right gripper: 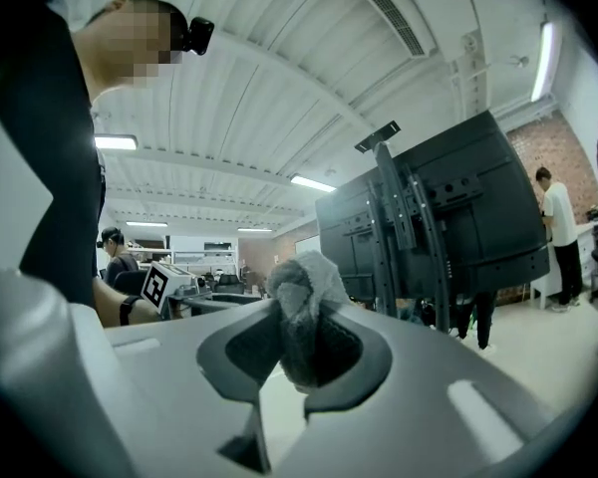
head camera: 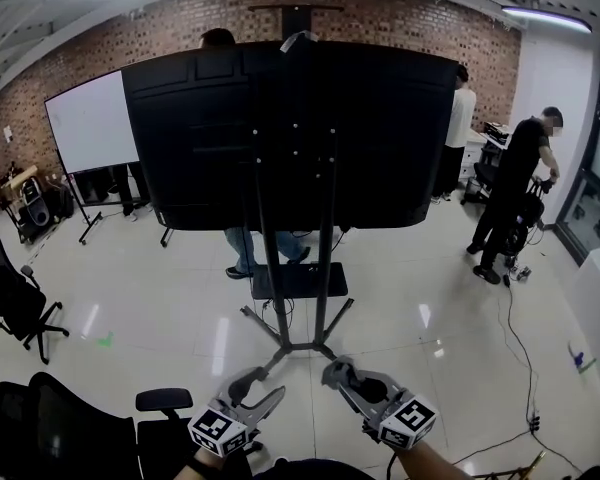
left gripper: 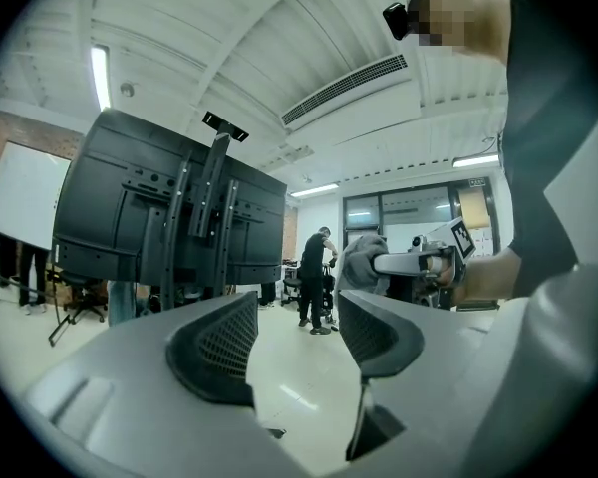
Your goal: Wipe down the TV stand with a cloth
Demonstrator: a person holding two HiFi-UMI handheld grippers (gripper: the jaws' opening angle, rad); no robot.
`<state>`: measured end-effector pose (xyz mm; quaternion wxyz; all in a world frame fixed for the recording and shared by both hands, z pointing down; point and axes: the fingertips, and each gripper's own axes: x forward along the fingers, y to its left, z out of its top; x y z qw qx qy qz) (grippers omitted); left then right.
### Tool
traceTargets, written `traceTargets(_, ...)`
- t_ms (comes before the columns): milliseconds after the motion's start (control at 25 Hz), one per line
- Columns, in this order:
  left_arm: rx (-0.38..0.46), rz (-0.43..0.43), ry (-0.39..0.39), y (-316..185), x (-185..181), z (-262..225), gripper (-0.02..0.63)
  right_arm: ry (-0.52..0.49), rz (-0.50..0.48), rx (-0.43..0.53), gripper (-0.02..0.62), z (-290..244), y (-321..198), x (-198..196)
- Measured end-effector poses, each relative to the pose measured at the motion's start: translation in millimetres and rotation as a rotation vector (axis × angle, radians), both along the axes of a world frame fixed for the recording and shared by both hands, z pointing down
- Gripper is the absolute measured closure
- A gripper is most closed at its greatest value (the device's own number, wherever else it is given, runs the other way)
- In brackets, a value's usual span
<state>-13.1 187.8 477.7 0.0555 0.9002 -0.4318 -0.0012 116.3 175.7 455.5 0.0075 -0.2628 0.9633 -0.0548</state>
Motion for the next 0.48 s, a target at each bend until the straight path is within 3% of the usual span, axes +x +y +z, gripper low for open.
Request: traceTargets(480,0.028,0.006,0.003,7,-31,-7,0.331,0.020,0.025,0.032,0.546,-13,8,-18)
